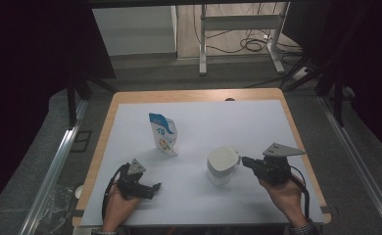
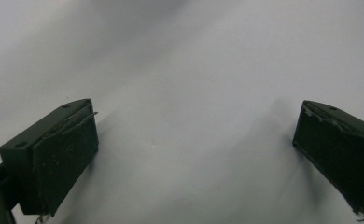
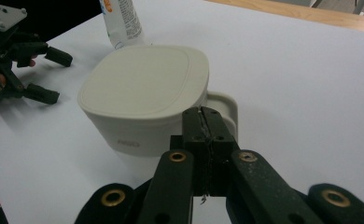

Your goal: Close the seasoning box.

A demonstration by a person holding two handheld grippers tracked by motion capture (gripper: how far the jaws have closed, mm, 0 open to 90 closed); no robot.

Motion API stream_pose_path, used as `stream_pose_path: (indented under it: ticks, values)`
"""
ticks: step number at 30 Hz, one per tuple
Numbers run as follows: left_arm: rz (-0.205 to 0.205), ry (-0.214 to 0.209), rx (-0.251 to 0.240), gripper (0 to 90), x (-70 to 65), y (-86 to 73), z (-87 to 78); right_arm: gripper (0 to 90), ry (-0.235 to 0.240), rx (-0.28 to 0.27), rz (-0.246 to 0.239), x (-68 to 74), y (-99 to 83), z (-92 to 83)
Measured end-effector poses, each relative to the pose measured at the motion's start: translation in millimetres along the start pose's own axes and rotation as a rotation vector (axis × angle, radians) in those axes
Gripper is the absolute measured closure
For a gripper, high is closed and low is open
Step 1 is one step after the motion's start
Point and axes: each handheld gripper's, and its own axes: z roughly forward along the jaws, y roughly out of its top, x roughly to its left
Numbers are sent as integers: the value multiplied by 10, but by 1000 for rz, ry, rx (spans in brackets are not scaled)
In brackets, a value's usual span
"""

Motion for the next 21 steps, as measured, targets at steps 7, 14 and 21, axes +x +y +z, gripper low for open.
stream_pose_path:
  ticks: [7, 14, 21]
  values:
    - [0, 0, 0, 0, 0, 0, 0, 891, 14, 10, -6, 56, -140, 35]
    - [0, 0, 0, 0, 0, 0, 0, 891, 43, 33, -12, 134, -275, 135]
    - [0, 0, 0, 1, 0, 0, -1, 891, 74, 60, -22, 211, -390, 265]
